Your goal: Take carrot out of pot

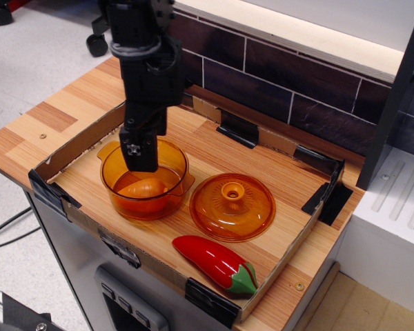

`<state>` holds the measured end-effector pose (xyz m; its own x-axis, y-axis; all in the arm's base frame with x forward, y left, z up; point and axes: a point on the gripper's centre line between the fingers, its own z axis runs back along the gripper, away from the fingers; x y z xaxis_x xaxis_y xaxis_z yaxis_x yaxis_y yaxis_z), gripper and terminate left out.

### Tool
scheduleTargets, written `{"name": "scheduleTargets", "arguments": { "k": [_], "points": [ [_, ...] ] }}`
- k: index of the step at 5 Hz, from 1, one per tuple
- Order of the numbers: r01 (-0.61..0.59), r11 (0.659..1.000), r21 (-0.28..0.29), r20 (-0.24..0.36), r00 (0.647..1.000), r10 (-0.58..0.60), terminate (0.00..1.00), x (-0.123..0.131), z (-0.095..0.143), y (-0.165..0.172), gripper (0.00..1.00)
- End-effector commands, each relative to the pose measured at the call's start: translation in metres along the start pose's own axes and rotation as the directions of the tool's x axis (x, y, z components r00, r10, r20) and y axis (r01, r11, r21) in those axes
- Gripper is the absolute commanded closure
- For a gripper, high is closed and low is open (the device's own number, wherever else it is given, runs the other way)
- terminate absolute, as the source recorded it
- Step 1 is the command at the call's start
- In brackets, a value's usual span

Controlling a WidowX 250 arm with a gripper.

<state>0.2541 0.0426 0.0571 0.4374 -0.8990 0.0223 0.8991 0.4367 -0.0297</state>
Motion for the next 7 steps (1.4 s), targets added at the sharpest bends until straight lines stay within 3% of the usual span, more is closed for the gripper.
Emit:
{"name": "scheduleTargets", "arguments": {
  "k": [1, 4, 7],
  "points": [
    [0.023, 1.000, 0.016, 0.000, 1.000, -0.023, 0.00, -0.006, -0.009, 0.002, 0.00],
    [0.029, 0.999, -0.025, -0.026, 0.999, -0.030, 0.00, -0.006, -0.028, 0.001, 0.00],
    [0.012, 1.000, -0.023, -0.040, 0.999, -0.013, 0.00, -0.007, -0.036, 0.004, 0.00]
  ]
}}
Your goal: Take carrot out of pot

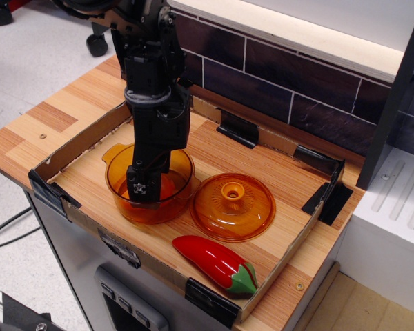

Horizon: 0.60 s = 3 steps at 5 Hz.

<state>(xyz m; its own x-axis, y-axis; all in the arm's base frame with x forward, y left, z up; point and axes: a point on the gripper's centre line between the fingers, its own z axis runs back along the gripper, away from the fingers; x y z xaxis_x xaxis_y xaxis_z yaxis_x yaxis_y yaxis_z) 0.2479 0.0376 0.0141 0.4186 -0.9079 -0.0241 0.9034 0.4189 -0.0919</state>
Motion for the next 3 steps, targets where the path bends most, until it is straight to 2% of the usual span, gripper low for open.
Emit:
{"name": "scheduleTargets", "arguments": {
  "k": [1, 2, 3],
  "points": [
    [-0.015, 0.999, 0.039, 0.010, 1.000, 0.014, 0.00, -0.010, 0.007, 0.011, 1.00],
    [-0.028, 0.998, 0.055, 0.011, 1.000, 0.027, 0.00, -0.016, 0.011, 0.012, 1.00],
    [-0.072, 0.992, 0.102, 0.030, 0.997, 0.069, 0.00, -0.025, 0.031, 0.015, 1.00]
  ]
}}
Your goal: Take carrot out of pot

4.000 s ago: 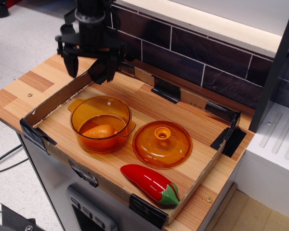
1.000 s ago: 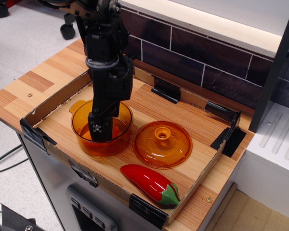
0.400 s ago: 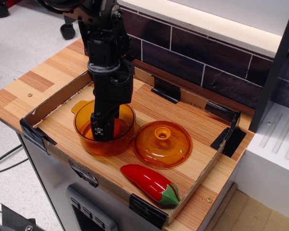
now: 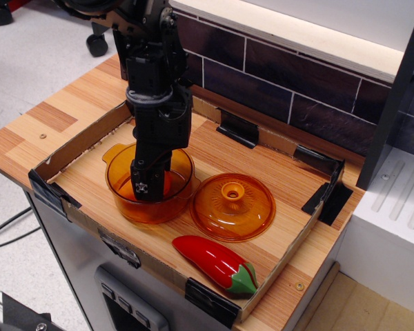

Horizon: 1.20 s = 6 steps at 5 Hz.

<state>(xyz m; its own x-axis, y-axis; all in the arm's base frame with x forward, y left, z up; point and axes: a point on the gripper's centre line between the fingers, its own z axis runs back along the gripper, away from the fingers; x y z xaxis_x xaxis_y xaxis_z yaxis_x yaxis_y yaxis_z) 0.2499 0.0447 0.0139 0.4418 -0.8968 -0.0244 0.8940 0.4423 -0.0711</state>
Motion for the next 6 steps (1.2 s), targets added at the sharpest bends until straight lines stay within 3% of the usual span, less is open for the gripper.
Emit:
{"name": "scheduleTargets", "arguments": {
  "k": [1, 2, 3, 4, 6],
  "points": [
    [-0.132, 0.975, 0.178, 0.079, 0.990, 0.119, 0.00, -0.021, 0.057, 0.015, 1.00],
    [-0.202, 0.955, 0.215, 0.152, 0.973, 0.172, 0.00, -0.012, 0.088, 0.017, 1.00],
    [-0.213, 0.958, 0.190, 0.158, 0.970, 0.184, 0.00, 0.013, 0.098, 0.017, 1.00],
    [-0.260, 0.938, 0.229, 0.157, 0.961, 0.228, 0.00, 0.030, 0.096, 0.030, 1.00],
    [-0.255, 0.924, 0.284, 0.148, 0.964, 0.221, 0.00, 0.054, 0.059, 0.058, 1.00]
  ]
}}
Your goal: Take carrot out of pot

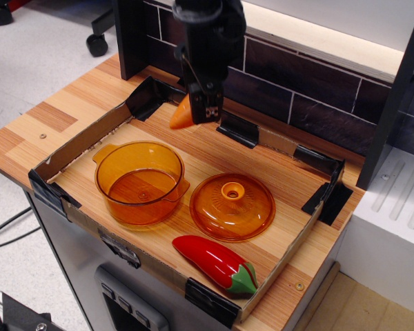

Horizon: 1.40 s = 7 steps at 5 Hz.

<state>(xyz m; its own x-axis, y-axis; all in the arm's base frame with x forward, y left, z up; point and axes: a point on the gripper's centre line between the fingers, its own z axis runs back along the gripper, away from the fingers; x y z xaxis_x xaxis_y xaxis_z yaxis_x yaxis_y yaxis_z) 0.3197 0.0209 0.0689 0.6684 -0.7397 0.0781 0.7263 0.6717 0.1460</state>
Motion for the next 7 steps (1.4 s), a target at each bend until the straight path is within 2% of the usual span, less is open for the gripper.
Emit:
{"name": "scheduleTargets", "arguments": {
  "k": [1, 3, 4, 5, 7],
  "points": [
    [0.074, 0.993, 0.092, 0.034, 0.996, -0.077, 0.00, 0.015, -0.020, 0.006, 1.00],
    [0.133, 0.989, 0.059, 0.034, 0.990, -0.136, 0.00, 0.031, -0.037, -0.005, 1.00],
    [0.116, 0.993, 0.035, 0.029, 0.993, -0.117, 0.00, 0.035, -0.039, -0.009, 0.00],
    [0.110, 0.994, 0.024, 0.034, 0.993, -0.111, 0.00, 0.035, -0.037, -0.008, 0.00],
    [0.022, 0.997, 0.068, 0.086, 0.996, -0.028, 0.00, 0.033, -0.010, 0.003, 0.00]
  ]
}}
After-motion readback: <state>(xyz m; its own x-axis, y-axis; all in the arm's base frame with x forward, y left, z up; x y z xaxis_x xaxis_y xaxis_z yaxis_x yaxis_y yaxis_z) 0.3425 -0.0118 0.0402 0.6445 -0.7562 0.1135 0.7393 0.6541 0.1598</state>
